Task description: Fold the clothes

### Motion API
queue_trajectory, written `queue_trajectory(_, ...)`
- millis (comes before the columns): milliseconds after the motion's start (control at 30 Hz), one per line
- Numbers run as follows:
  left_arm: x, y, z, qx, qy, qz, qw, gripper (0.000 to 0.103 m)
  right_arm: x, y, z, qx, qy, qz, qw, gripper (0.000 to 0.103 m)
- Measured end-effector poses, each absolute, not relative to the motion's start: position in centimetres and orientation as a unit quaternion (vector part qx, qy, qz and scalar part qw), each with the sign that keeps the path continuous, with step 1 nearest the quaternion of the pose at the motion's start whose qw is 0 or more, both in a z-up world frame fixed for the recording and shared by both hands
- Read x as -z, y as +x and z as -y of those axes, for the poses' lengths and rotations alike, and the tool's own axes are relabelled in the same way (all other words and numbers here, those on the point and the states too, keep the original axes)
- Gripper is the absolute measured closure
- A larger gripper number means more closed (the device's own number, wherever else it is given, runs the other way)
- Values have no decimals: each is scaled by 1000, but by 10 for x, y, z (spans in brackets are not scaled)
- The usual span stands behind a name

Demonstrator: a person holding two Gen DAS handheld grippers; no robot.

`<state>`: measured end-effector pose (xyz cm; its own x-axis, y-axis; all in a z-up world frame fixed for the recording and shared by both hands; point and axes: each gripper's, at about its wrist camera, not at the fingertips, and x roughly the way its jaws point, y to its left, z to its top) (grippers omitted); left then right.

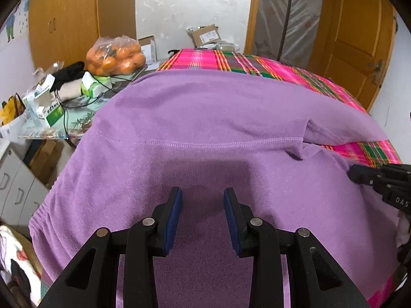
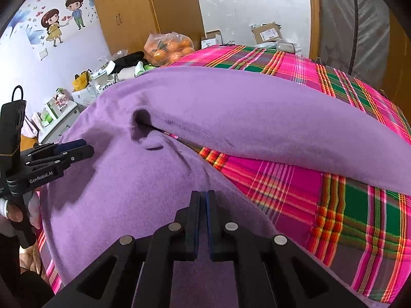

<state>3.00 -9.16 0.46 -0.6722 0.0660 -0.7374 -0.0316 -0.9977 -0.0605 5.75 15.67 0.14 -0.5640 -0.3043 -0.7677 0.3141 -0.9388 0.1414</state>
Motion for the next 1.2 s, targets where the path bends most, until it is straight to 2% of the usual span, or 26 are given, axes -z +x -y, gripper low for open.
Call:
queue_trajectory(300, -3, 31, 91, -915, -403, 14, 25, 68, -2, 57, -159, 885, 432, -4, 175, 99)
queue_trajectory(433, -3, 30, 84, -913, -406, -4, 31, 56, -4, 59, -161, 886, 431, -2, 168, 99)
queue_trajectory(1200, -8, 13, 69, -906, -422, -24, 35, 55, -6, 60, -181, 889, 439, 22, 128, 99)
